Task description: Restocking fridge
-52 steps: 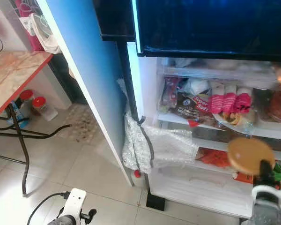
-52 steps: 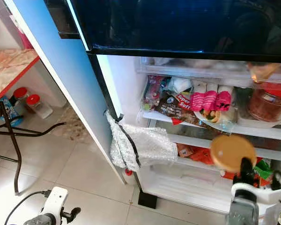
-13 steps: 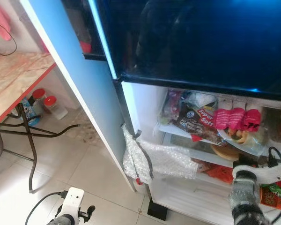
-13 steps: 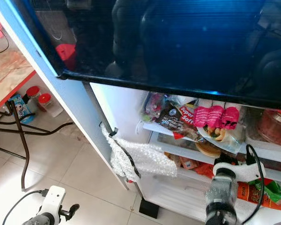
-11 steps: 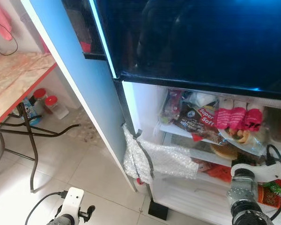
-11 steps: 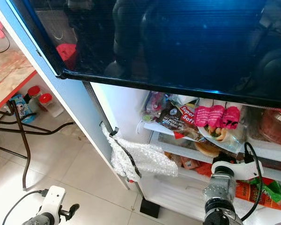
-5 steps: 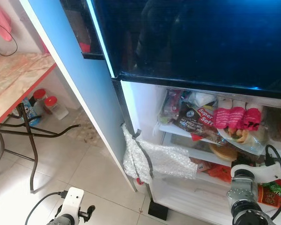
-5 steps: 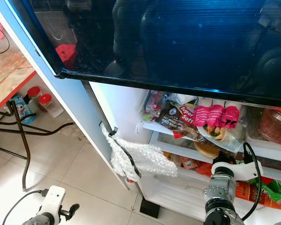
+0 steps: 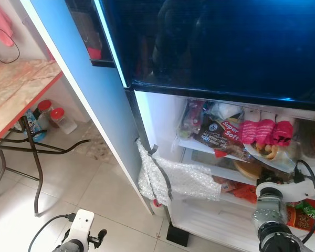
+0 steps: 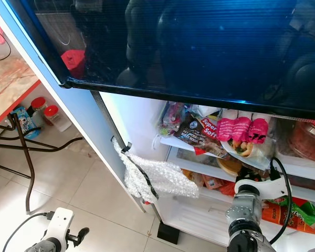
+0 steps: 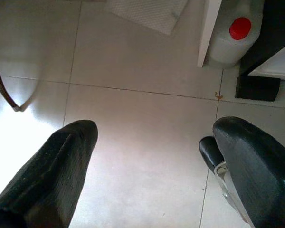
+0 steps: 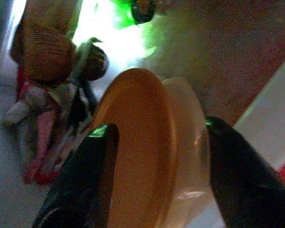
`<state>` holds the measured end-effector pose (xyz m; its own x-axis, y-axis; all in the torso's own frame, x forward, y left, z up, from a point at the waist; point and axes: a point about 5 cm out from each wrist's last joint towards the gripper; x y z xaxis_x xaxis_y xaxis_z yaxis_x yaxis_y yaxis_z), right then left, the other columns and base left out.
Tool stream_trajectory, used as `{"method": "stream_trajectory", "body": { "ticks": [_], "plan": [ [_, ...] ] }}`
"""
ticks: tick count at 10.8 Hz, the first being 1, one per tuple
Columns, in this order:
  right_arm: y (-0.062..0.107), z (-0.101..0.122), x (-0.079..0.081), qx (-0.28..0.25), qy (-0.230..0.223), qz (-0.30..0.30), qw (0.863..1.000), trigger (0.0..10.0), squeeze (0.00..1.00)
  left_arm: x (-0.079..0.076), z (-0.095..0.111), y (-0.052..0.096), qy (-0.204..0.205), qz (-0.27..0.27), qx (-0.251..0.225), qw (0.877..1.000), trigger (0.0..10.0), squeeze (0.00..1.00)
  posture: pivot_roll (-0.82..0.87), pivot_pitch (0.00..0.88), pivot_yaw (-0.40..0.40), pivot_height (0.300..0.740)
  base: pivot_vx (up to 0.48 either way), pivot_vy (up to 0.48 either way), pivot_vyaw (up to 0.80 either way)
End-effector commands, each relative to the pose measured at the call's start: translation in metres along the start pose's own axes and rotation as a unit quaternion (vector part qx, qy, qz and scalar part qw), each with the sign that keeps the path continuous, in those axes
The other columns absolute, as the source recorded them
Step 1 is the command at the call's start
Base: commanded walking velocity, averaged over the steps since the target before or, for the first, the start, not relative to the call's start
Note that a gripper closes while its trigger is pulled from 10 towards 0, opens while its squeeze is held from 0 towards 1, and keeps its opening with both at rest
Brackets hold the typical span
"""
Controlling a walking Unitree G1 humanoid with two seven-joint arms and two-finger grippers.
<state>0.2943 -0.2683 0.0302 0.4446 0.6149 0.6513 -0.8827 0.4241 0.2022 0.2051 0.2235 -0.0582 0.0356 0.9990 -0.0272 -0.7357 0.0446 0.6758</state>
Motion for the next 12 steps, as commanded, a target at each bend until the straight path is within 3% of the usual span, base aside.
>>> {"method": "stream_trajectory", "body": {
  "ticks": [1, 3, 4, 5, 7, 8, 12],
  "plan": [
    [-0.001, -0.007, 0.01, 0.016, 0.009, 0.022, 1.0, 10.0, 1.0, 0.009, -0.006, 0.004, -0.006, 0.01, 0.014, 1.0, 10.0, 0.0, -0.17, 0.083, 0.175, 0.74, 0.0, 0.0, 0.0],
    [-0.001, -0.01, 0.016, 0.025, 0.033, 0.043, 0.998, 10.0, 1.0, 0.009, -0.006, 0.004, -0.004, 0.01, 0.014, 1.0, 10.0, 0.0, -0.17, 0.084, 0.173, 0.74, 0.0, 0.0, 0.0],
    [0.0, -0.012, 0.017, 0.028, 0.047, 0.047, 0.997, 10.0, 0.91, 0.009, -0.007, 0.004, -0.004, 0.011, 0.014, 1.0, 10.0, 0.0, -0.17, 0.078, 0.172, 0.74, 0.0, 0.0, 0.0],
    [0.0, -0.012, 0.018, 0.028, 0.05, 0.05, 0.997, 10.0, 0.0, 0.008, -0.007, 0.004, -0.003, 0.011, 0.013, 1.0, 10.0, 0.0, -0.18, 0.073, 0.168, 0.74, 0.0, 0.0, 0.0],
    [-0.002, -0.01, 0.02, 0.028, 0.049, 0.055, 0.997, 10.0, 0.0, 0.008, -0.007, 0.004, -0.002, 0.011, 0.012, 1.0, 10.0, 0.0, -0.17, 0.069, 0.165, 0.74, 0.0, 0.0, 0.0],
    [-0.003, -0.009, 0.023, 0.027, 0.046, 0.059, 0.997, 10.0, 1.0, 0.008, -0.007, 0.004, -0.002, 0.011, 0.012, 1.0, 10.0, 0.0, -0.17, 0.064, 0.167, 0.74, 0.0, 0.0, 0.0],
    [-0.003, -0.012, 0.032, 0.03, 0.072, 0.091, 0.993, 10.0, 1.0, 0.01, -0.006, 0.004, -0.005, 0.013, 0.011, 1.0, 10.0, 0.0, -0.17, 0.046, 0.176, 0.74, 0.0, 0.0, 0.0]
  ]
}}
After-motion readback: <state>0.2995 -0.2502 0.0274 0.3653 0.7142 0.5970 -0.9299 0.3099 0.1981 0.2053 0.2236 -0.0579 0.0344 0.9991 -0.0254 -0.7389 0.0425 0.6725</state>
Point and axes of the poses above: a point about 5 cm out from each wrist's last joint towards the gripper, its own y axis pointing back from the gripper into the wrist, its own z axis along the axis of the wrist's last joint, x = y × z, and after that the axes turned 13 degrees about y, right-handed
